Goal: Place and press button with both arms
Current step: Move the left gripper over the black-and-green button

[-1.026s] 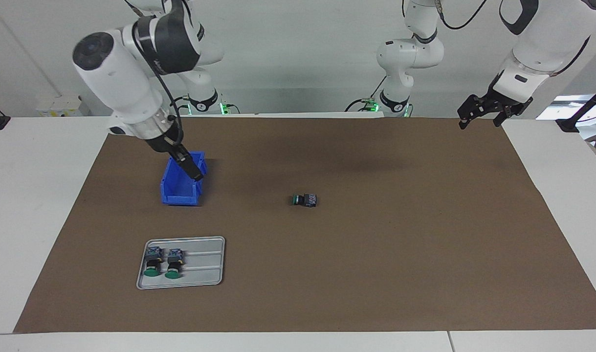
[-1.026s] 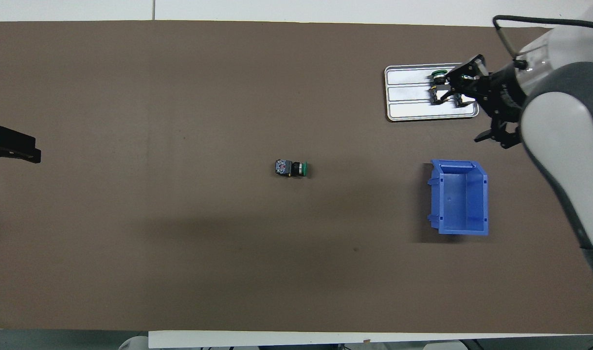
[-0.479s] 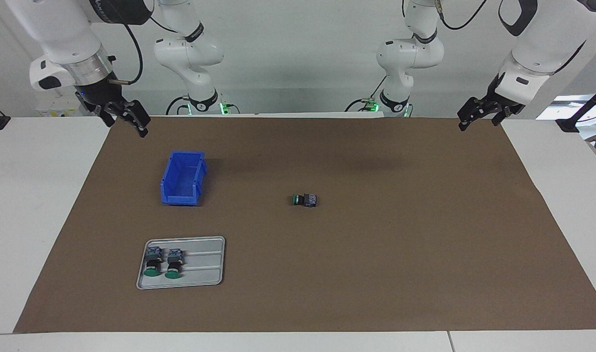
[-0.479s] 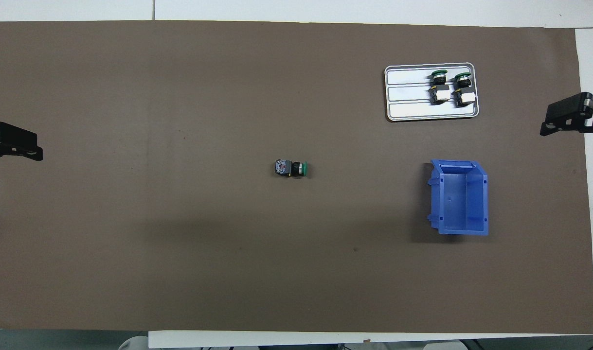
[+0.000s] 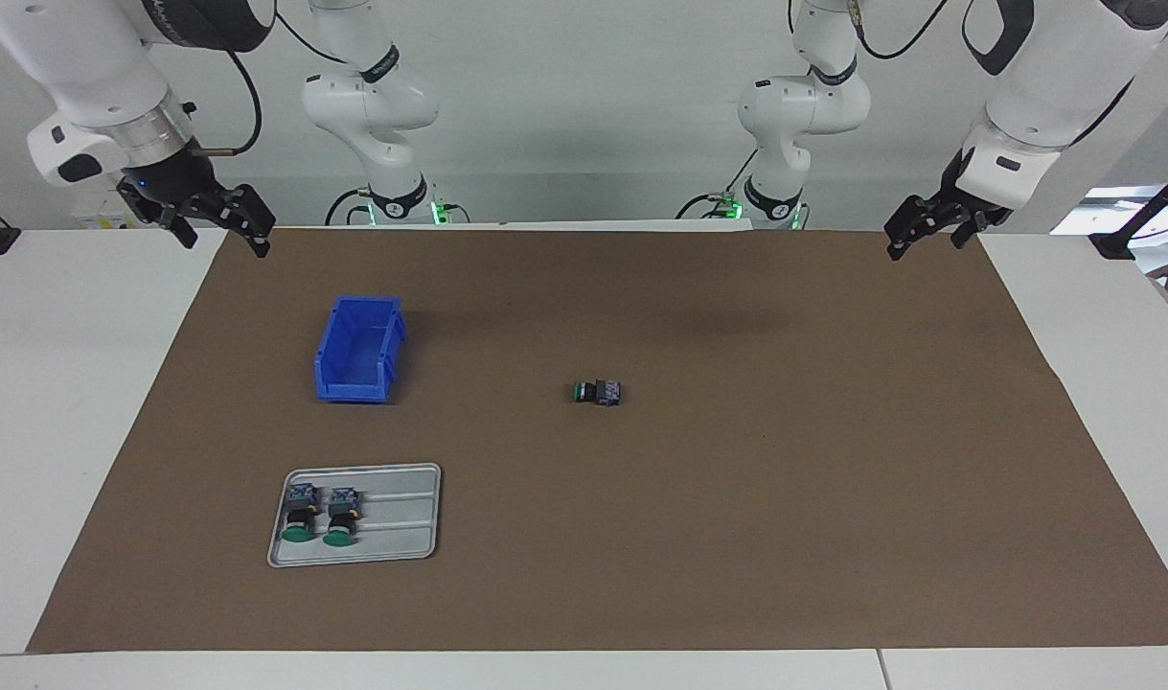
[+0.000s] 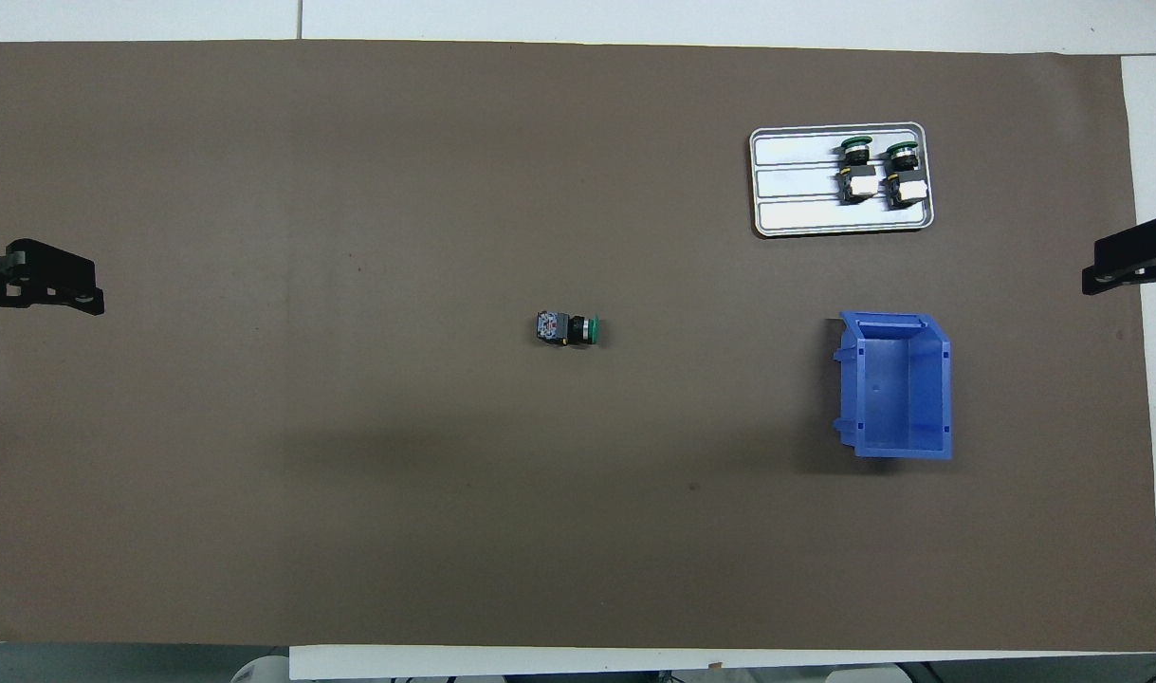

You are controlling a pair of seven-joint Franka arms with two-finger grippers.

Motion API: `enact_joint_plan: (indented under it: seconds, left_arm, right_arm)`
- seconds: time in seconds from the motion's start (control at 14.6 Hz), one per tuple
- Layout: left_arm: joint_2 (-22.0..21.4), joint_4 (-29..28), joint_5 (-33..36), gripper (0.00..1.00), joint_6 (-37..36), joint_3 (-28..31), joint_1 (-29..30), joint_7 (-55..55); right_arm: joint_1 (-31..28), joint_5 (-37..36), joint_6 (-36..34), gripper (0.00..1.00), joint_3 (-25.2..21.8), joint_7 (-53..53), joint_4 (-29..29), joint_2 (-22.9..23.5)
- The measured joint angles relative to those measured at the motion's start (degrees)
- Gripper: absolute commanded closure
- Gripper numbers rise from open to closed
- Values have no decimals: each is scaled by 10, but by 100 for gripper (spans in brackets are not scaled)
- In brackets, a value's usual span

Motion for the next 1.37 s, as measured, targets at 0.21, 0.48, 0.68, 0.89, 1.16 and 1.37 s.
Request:
enact_joint_plan:
  seconds: [0.21, 0.48, 0.68, 0.89, 1.16, 1.37]
  left_arm:
    - [0, -9, 0, 0, 20, -1, -29, -75]
    - [3, -30, -1, 0, 45, -4, -82, -169]
    - [20, -36, -1, 0, 59, -5, -118, -285]
    - [47, -38, -4, 0, 81, -6, -158, -407]
    - [84, -38, -17, 0, 128, -6, -208, -558]
    - [121, -35, -28, 0, 171, -6, -244, -673]
  right_arm:
    - [-1, 0, -2, 1, 6, 0, -1, 0]
    - [-21, 0, -2, 1, 23, -17, -3, 3]
    - [-35, 0, -2, 1, 33, -46, -3, 3]
    - [-37, 0, -8, 1, 35, -54, -3, 3]
    - [-35, 0, -12, 1, 39, -55, -3, 3]
    - [-35, 0, -12, 1, 41, -55, -3, 3]
